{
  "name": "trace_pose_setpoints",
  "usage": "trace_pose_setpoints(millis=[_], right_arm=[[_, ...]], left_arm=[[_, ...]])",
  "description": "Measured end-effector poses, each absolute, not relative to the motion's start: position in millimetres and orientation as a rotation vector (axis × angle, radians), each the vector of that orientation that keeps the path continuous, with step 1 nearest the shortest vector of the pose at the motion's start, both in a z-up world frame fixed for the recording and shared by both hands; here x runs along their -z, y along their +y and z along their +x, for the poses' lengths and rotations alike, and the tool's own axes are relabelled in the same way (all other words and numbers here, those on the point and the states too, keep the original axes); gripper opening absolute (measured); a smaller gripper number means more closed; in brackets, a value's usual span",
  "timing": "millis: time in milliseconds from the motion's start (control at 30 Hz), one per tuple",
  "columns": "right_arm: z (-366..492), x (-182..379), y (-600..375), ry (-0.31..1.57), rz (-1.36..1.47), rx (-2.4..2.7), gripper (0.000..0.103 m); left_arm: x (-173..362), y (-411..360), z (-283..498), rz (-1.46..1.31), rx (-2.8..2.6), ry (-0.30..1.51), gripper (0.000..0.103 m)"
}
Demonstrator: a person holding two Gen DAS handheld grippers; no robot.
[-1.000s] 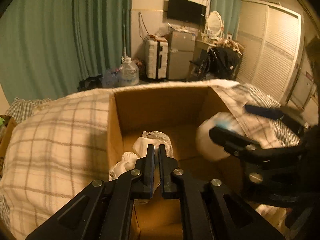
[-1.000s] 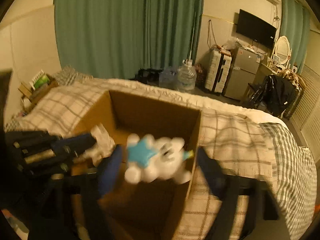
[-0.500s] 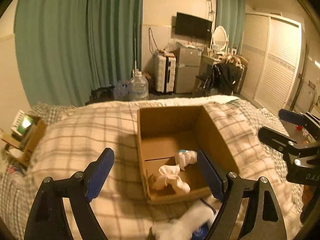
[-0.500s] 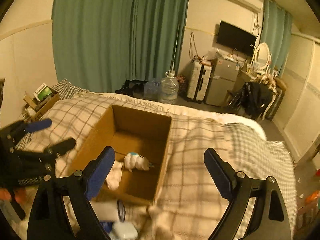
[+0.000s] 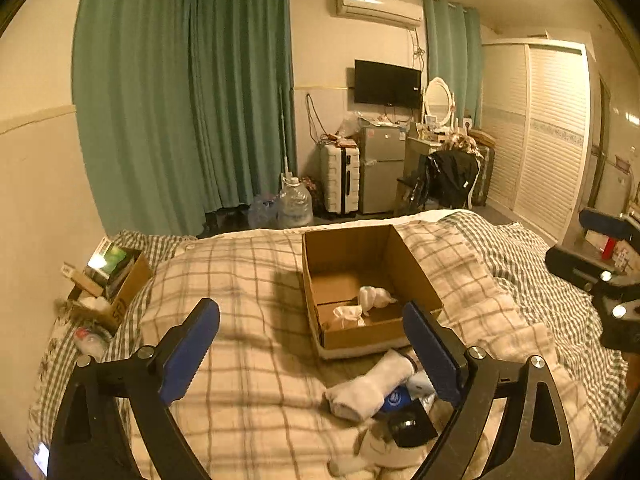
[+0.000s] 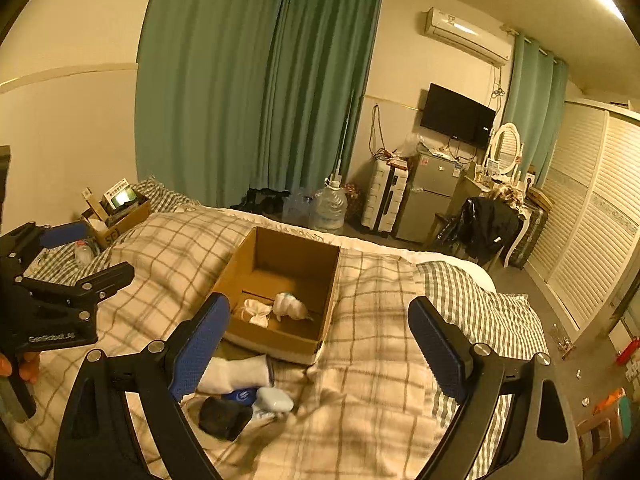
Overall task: Organize objects
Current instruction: 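Withdraw both tools from the box back toward the items, then grasp the black square case with the right tool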
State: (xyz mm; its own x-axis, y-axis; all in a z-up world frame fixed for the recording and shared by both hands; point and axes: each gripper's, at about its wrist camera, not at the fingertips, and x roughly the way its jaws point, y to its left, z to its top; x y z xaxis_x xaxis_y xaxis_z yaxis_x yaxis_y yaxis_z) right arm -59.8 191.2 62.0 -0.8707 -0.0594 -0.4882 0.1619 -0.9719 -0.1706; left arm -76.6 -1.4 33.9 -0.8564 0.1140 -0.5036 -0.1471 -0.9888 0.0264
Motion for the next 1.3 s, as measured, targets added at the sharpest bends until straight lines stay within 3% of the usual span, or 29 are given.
trace_pose_setpoints(millis=[167, 500, 800, 1000, 1033, 1100, 1167, 1300], right_arm=[[-51.9, -22.7, 180.5, 0.312, 0.792, 2.901, 0.091], [-70.6, 100.1, 163.5, 0.279, 1.146, 2.738, 0.091], [-94.2, 128.4, 151.4, 0.193, 1.276, 2.648, 0.091], [-111.0, 153.6, 130.0, 0.237, 1.362, 2.559, 0.091], [-112.7, 158.4, 128.5, 0.239, 1.38, 2.54, 0.089], [-113.8, 162.8, 130.5, 0.213, 1.397, 2.514, 0.057], [-112.0, 162.6, 132.7, 0.175, 1.392, 2.489, 0.048], [-99.9, 149.6, 135.2, 0.193, 1.32, 2.554, 0.048]], left_arm=[[-5.0, -6.2, -60.6, -0.81, -2.928, 0.047, 0.097], [92.1, -13.2, -56.9, -1.067, -2.935, 0.046, 0.097], [117.4, -25.5, -63.8, -1.182, -2.939, -0.038, 0.097], [121.6, -29.3, -67.1, -1.211, -2.933, -0.066, 0.097], [122.3, -29.5, -67.4, -1.214, -2.931, -0.068, 0.097], [122.8, -29.7, -67.4, -1.217, -2.931, -0.069, 0.097], [122.6, -28.9, -66.8, -1.216, -2.93, -0.064, 0.097], [123.0, -26.3, -65.5, -1.215, -2.932, -0.042, 0.097]])
